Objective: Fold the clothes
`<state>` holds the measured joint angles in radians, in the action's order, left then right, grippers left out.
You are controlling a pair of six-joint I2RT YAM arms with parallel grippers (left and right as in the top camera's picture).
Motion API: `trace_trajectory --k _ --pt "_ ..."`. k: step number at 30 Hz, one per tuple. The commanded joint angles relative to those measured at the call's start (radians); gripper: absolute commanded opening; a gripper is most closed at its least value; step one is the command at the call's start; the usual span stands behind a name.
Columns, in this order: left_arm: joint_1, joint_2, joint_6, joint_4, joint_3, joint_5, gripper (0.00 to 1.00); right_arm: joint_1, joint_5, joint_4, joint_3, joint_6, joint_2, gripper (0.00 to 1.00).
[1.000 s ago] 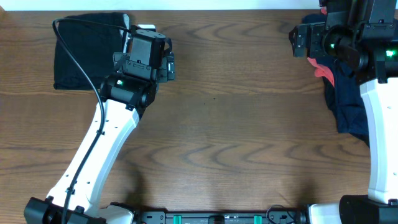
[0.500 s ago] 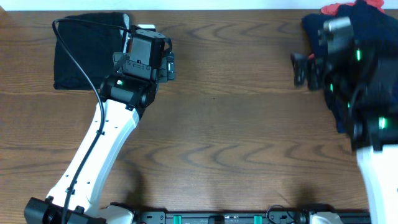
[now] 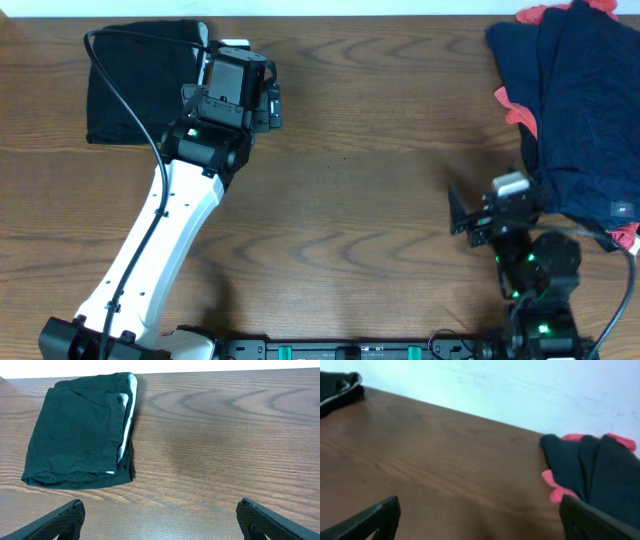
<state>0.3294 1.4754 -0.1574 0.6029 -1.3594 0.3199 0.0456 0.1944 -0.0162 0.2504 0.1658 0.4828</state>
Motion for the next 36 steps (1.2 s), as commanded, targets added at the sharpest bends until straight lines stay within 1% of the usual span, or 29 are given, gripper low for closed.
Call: trace_trajectory --k 1,5,11,14,19,22,24,36 --pt "0.0 -0.003 -0.005 0.003 -0.002 0.003 0.98 0.008 0.027 -0.041 -0.099 0.007 -0.08 0.99" --pt "0.0 -0.003 -0.005 0.003 -0.002 0.003 0.98 0.008 0.027 -0.047 -0.179 0.007 -0.194 0.99" --pt "0.0 -0.003 -0.005 0.003 -0.002 0.003 0.98 0.013 0.027 -0.042 -0.247 0.007 -0.315 0.99" --pt "0.0 -0.003 -0.005 0.003 -0.002 0.003 0.98 0.023 0.035 0.009 -0.245 0.007 -0.363 0.99" --pt "0.0 -0.003 -0.005 0.003 -0.002 0.003 0.98 0.027 0.023 0.017 -0.245 0.008 -0.418 0.99" --pt "0.0 -0.003 -0.005 0.003 -0.002 0.003 0.98 0.027 0.014 0.076 -0.245 0.008 -0.471 0.99" --pt "0.0 -0.003 -0.005 0.003 -0.002 0.003 0.98 0.027 0.016 0.051 -0.245 0.008 -0.478 0.99" --pt "0.0 -0.003 -0.005 0.003 -0.002 0.003 0.98 0.027 0.016 0.071 -0.245 0.008 -0.476 0.99"
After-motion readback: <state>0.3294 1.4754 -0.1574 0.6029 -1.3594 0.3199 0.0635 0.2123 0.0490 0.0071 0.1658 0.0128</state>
